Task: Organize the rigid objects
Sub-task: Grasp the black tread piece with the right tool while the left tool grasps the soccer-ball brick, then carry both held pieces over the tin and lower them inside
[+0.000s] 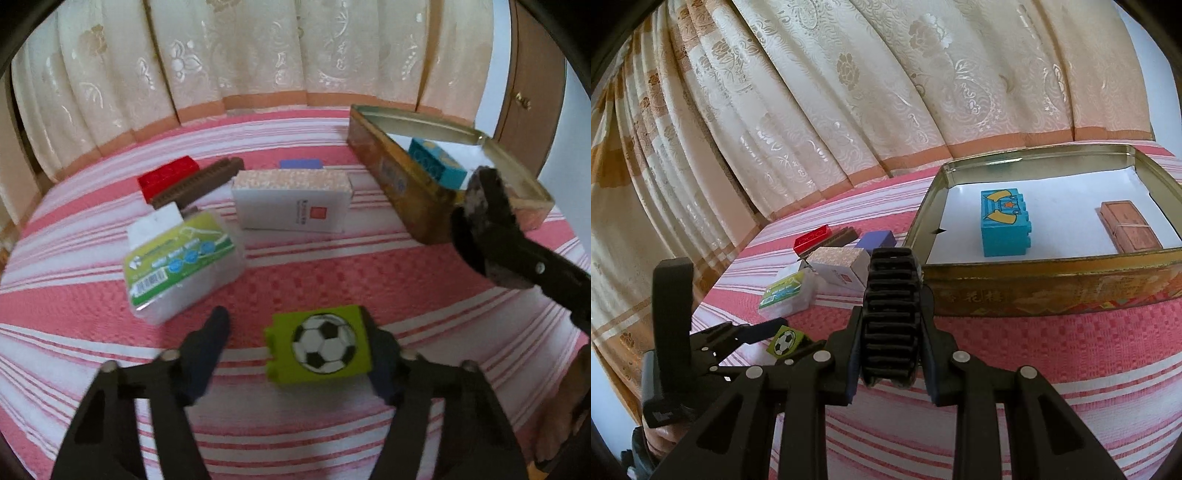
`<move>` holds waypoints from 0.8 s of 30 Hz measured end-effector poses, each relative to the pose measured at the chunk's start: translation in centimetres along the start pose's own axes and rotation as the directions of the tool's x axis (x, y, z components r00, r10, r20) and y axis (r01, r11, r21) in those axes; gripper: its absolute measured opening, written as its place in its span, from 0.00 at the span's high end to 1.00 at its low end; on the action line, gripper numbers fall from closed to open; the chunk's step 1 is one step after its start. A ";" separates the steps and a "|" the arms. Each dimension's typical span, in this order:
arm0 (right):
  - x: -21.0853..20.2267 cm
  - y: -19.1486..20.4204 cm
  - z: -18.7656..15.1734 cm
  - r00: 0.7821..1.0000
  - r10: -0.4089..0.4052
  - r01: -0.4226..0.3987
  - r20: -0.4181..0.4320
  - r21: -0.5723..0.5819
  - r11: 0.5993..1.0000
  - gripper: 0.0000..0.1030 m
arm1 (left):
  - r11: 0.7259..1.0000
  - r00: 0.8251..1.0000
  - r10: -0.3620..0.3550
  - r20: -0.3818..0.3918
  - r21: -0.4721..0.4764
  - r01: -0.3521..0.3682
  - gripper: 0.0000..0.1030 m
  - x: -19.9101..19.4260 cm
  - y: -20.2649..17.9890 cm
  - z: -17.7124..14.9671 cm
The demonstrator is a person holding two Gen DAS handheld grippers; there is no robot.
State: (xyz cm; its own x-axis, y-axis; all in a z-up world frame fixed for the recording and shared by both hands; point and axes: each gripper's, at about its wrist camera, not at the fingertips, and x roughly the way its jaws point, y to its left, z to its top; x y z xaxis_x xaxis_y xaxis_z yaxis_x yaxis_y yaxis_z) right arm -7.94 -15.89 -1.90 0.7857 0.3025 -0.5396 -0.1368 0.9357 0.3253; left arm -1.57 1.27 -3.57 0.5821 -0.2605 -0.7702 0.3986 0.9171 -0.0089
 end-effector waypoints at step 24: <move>-4.3 -2.7 3.1 0.989 -0.006 0.001 0.151 0.038 0.999 0.71 | 0.995 0.966 -0.018 0.257 -0.087 0.042 0.59 -3.4 -1.7 3.3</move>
State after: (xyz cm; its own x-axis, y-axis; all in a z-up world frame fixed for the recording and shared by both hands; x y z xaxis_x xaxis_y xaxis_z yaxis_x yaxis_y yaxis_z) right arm -9.10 -20.23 1.92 0.8685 0.2656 -0.4185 -0.1133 0.9283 0.3541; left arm -1.90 -0.44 1.14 0.7370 -0.3461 -0.5805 0.3599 0.9280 -0.0963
